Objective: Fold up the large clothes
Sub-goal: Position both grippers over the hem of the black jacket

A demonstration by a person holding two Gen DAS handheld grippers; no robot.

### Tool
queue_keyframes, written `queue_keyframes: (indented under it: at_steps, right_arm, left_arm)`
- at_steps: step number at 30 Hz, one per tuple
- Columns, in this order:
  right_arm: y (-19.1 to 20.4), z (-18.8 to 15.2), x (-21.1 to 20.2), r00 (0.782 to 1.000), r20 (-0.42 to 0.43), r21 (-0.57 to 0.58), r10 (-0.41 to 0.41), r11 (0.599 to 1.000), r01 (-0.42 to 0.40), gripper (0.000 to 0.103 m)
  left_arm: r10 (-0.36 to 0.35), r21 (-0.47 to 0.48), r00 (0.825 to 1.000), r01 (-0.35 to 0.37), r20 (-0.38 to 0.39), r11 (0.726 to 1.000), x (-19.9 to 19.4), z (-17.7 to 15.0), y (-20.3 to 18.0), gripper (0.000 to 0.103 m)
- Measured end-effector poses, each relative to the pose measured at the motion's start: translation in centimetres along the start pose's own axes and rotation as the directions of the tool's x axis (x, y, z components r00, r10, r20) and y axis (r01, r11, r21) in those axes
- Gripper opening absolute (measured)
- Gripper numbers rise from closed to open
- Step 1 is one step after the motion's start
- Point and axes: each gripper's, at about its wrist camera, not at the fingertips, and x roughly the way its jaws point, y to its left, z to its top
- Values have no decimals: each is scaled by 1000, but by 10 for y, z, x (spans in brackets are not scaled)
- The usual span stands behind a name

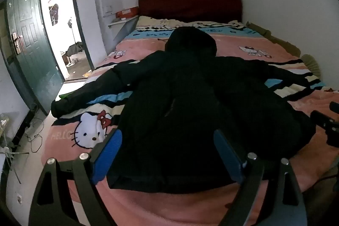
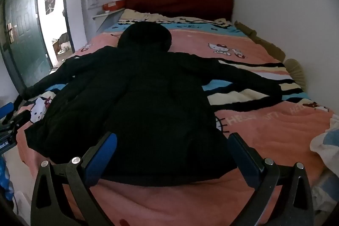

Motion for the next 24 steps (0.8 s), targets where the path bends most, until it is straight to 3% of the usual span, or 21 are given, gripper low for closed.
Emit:
queue_keyframes:
  at_steps: [24]
  right_arm:
    - [0, 8, 17, 1000, -29, -13, 1, 1000, -2, 102]
  left_arm:
    - [-41, -9, 999, 41, -34, 999, 15, 8, 1, 89]
